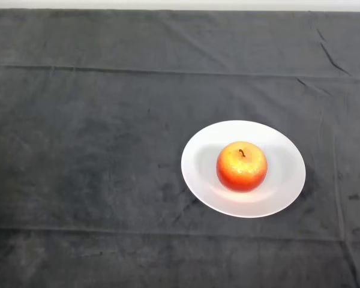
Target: Move the apple to the plate
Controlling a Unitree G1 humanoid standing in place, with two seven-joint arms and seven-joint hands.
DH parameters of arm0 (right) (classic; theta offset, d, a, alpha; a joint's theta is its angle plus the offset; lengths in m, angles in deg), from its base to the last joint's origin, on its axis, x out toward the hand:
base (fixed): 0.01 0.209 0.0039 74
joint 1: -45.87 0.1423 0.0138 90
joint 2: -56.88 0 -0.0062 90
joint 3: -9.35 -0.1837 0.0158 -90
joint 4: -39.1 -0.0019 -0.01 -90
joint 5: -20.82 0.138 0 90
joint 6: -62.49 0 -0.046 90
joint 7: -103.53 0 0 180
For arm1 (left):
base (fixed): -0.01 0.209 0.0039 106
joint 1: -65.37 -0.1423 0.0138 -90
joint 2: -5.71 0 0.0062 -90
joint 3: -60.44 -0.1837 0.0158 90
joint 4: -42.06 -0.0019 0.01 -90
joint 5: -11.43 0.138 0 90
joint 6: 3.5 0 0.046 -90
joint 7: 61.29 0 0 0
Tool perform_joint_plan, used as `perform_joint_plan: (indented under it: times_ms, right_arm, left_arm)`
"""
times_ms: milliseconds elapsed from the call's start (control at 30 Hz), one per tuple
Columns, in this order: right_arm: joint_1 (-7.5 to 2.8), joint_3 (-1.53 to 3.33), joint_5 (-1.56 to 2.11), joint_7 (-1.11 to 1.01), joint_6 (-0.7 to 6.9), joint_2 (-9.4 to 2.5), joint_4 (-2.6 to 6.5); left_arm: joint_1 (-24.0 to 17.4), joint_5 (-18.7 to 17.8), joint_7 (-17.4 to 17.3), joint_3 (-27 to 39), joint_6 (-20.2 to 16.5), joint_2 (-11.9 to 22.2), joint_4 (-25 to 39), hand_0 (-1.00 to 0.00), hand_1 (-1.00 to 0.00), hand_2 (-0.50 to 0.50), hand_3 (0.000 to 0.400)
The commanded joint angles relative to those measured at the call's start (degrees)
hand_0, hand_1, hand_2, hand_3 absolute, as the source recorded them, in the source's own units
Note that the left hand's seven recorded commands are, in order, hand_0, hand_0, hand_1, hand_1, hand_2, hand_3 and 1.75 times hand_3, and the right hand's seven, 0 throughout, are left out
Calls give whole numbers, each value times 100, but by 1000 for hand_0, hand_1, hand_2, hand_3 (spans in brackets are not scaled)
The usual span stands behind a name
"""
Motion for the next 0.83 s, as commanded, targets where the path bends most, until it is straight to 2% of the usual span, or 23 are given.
perform_joint_plan:
  times_ms: [33,333,833]
  right_arm:
    - [-74,-3,102,22,4,-2,-227]
    - [-74,-3,102,22,4,-2,-227]
    - [-72,-5,104,18,4,2,-218]
  left_arm:
    - [148,87,-40,180,34,-51,-322,0,0,0,0]
    - [178,141,-92,254,90,-76,-422,0,0,0,0]
    - [394,174,-283,390,442,-52,-1113,0,0,0,0]
